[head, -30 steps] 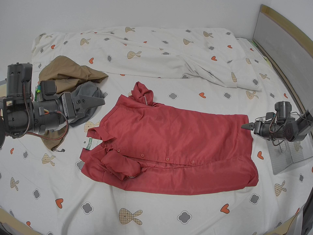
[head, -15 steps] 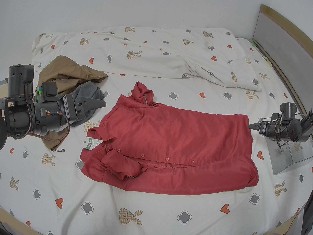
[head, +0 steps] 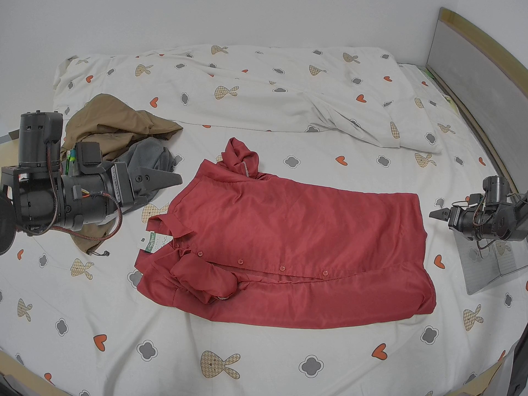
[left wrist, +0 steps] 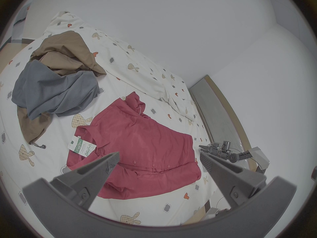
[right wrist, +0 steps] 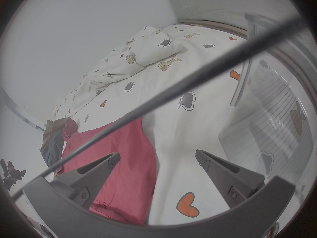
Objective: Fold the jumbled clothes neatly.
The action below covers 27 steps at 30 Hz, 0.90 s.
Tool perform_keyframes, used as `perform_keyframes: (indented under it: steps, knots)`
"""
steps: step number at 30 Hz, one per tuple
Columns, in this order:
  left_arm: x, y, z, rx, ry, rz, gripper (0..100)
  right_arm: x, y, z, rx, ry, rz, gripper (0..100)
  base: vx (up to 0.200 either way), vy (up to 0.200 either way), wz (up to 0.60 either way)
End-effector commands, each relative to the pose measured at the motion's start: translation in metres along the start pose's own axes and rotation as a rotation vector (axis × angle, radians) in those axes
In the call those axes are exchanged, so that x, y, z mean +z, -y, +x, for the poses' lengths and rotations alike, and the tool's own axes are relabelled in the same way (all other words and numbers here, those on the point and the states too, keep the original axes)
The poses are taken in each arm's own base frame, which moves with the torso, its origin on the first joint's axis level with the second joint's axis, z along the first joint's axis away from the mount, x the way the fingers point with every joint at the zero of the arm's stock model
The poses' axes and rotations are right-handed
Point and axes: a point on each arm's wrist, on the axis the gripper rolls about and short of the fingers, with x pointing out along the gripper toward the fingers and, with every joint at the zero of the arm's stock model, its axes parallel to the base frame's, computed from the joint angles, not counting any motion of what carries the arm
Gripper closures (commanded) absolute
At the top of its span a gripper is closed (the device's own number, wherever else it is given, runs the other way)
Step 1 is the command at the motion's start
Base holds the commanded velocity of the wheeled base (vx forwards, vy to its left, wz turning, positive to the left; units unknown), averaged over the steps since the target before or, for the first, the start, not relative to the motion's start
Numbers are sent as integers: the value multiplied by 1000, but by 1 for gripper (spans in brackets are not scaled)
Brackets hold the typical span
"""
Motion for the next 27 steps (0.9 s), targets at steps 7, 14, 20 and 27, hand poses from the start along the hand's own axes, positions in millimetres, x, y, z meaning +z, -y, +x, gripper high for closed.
perform_keyframes:
  steps: [7, 14, 20, 27]
  knots:
    - [-1, -1, 4, 0, -11, -2, 0, -3, -17, 10, 37, -15, -24, 0, 0, 0, 0]
    - [-2, -1, 4, 0, -11, -2, 0, 4, -44, 41, 98, -6, -43, 0, 0, 0, 0]
    - [-1, 0, 4, -1, -9, 0, 0, 9, -52, 49, 119, 7, -49, 0, 0, 0, 0]
    - [-3, -1, 4, 1, -13, 0, 0, 15, -51, 52, 120, 27, -58, 0, 0, 0, 0]
